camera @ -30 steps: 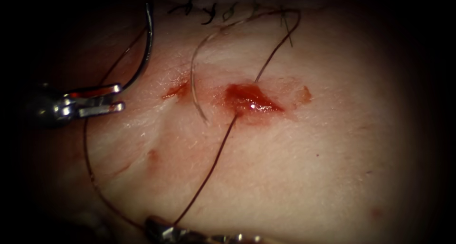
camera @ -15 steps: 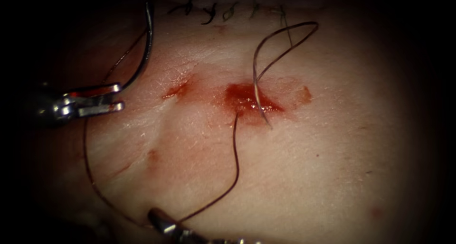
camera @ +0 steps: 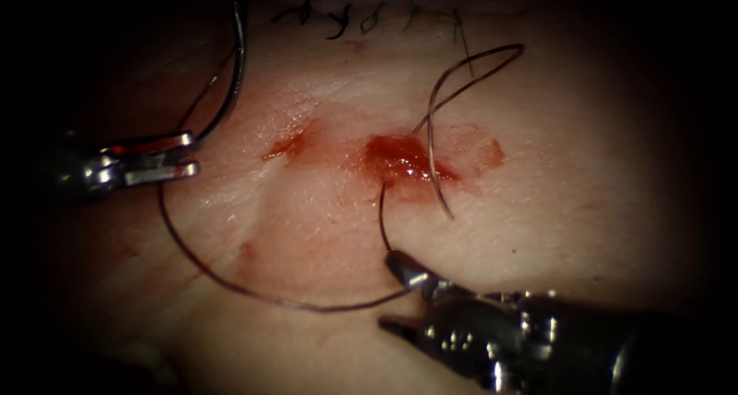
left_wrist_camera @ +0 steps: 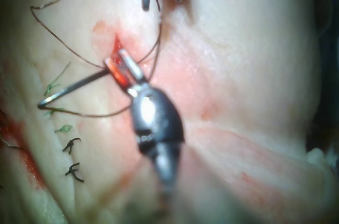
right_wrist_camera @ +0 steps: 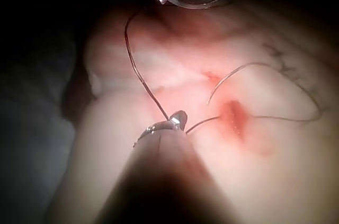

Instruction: Wound Closure

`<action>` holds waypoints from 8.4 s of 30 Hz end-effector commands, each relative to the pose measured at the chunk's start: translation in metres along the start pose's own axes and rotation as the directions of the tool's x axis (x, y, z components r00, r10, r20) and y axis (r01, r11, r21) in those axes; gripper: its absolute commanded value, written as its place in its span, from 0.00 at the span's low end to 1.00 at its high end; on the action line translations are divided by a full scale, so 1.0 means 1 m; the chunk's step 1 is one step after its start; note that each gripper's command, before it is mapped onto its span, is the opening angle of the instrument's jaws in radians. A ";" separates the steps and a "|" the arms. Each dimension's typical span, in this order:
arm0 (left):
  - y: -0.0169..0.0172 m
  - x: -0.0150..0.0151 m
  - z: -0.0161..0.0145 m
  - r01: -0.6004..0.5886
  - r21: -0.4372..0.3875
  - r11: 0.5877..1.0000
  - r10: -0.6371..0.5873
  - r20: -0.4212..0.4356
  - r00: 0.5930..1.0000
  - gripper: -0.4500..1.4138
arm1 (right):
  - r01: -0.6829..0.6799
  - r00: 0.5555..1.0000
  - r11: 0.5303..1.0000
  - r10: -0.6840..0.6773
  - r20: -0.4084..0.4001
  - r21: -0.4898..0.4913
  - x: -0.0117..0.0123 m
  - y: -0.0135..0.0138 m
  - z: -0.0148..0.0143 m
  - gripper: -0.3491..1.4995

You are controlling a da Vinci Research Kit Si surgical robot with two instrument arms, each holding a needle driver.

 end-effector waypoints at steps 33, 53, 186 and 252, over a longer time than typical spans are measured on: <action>-0.0007 0.0000 -0.0012 0.014 0.007 1.000 -0.014 0.019 1.000 0.00 | -0.007 0.996 1.000 0.005 -0.089 -0.021 -0.0028 0.0010 0.0097 0.84; 0.0006 -0.0001 -0.0011 0.005 0.013 1.000 -0.006 0.027 1.000 0.00 | -0.098 0.994 0.990 0.103 -0.047 0.105 0.0008 -0.0031 0.0045 0.00; 0.0060 -0.0227 -0.0107 -0.067 -0.078 0.995 0.102 0.654 0.750 0.69 | -0.074 0.990 0.997 0.076 -0.121 0.025 0.0089 -0.0016 -0.0018 0.94; -0.0005 -0.0051 -0.0093 0.105 0.135 0.985 -0.135 0.237 0.962 0.00 | -0.249 0.959 0.964 0.259 -0.119 0.088 -0.0024 0.0138 -0.0128 0.70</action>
